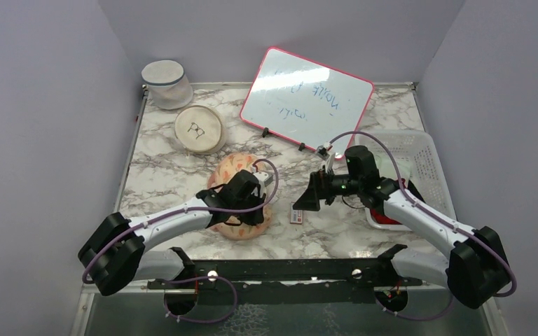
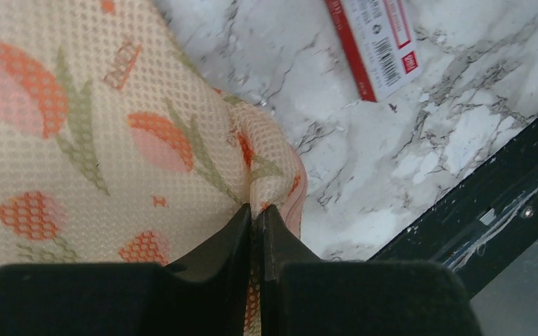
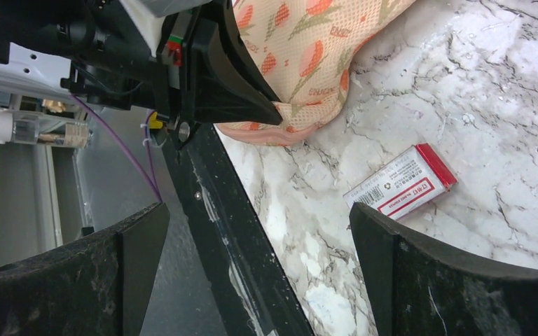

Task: Unzip the laundry bag and remove the bra

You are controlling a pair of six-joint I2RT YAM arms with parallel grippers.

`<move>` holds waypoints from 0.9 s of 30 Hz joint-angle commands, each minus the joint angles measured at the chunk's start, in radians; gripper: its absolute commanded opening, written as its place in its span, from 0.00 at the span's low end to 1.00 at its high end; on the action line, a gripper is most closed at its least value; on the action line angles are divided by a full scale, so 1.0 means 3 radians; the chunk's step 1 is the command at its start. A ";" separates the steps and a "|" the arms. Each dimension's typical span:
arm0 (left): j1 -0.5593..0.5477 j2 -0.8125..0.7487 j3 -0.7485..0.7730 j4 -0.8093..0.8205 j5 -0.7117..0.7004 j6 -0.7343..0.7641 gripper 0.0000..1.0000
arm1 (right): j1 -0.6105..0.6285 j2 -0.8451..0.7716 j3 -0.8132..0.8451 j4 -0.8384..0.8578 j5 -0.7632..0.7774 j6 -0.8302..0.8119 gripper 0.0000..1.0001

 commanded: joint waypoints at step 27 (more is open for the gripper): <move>0.0062 0.0130 0.0855 -0.0645 -0.2084 -0.0668 0.82 | 0.0288 0.0019 0.0026 0.0066 0.0176 0.0056 1.00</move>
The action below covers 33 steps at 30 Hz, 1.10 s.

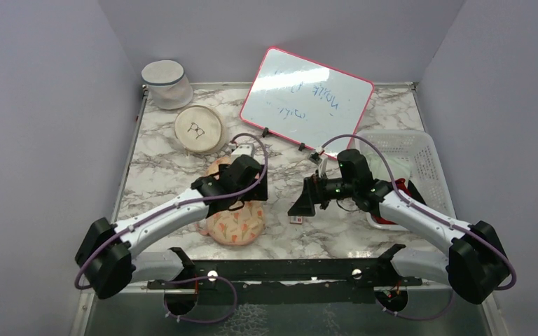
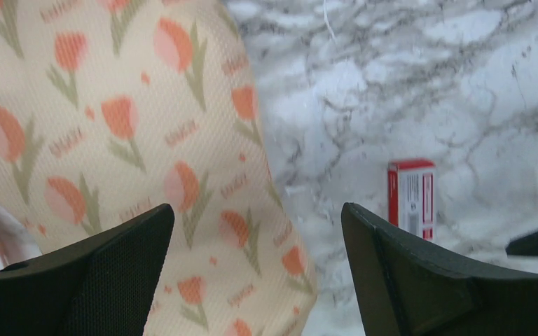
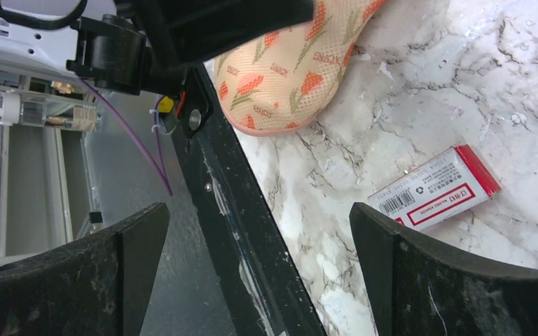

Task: Unzip the laundry bag and remove the bra

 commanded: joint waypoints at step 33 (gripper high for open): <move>0.0180 0.0138 -0.0103 0.1022 0.1808 0.2645 0.00 | 0.0025 -0.0506 -0.0191 0.0660 0.0448 -0.0351 0.85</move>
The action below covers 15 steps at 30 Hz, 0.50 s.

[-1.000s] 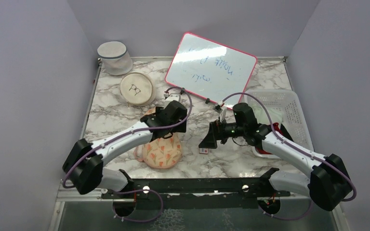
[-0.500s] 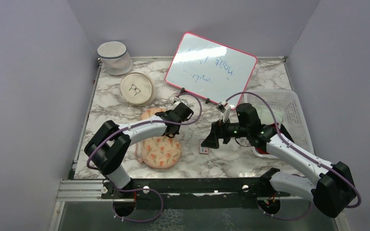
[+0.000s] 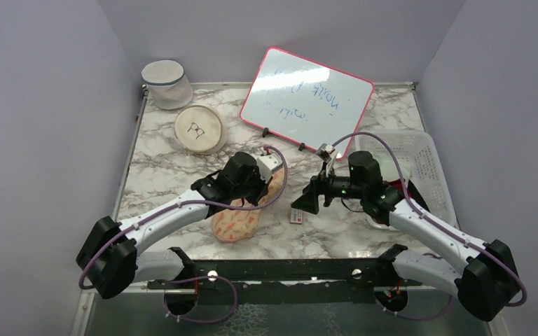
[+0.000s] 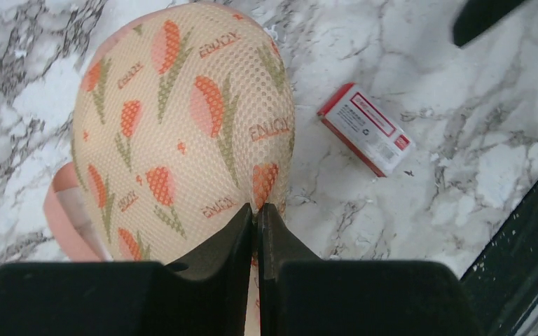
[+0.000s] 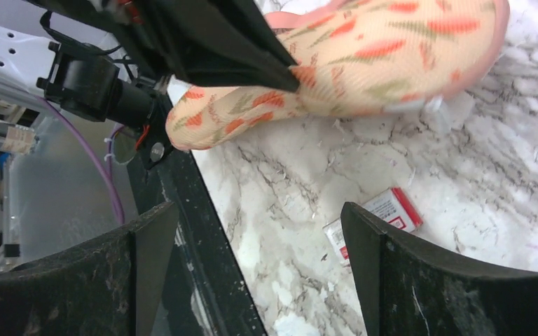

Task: Unzip the laundry bag and remove the bra

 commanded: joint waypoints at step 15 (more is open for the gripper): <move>0.0001 -0.0571 -0.0391 0.0170 0.0554 0.0798 0.00 | 0.0021 0.0161 -0.0871 0.2134 0.0457 -0.0333 0.74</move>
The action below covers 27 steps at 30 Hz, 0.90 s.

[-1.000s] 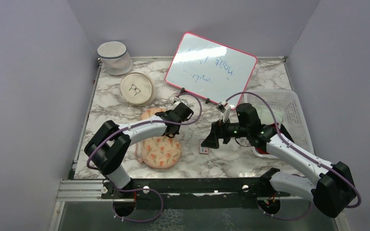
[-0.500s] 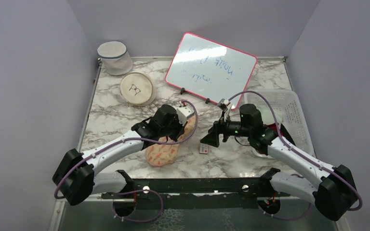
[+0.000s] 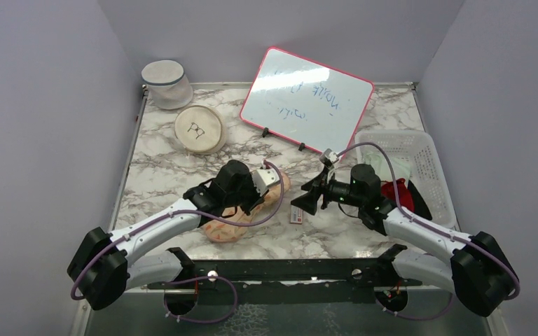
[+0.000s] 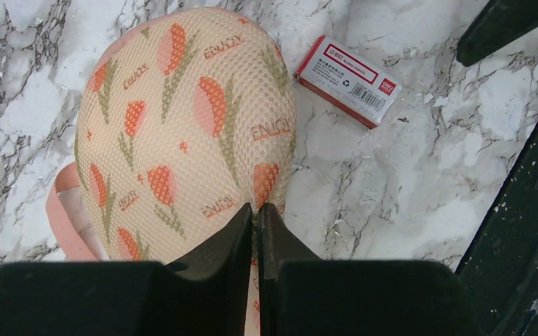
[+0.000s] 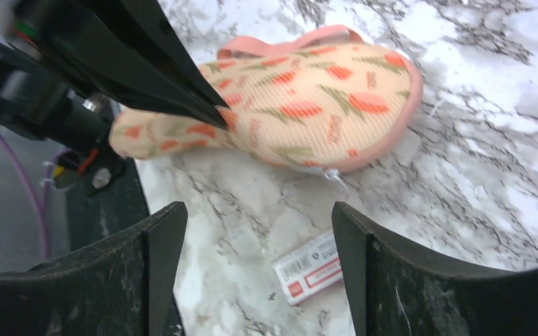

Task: Unzip the laundry bag and remove the bra

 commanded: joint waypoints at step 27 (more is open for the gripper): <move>-0.0001 -0.0501 -0.0086 0.0176 0.0199 0.0021 0.00 | 0.0020 0.2009 -0.0630 0.4089 -0.0424 -0.0294 0.49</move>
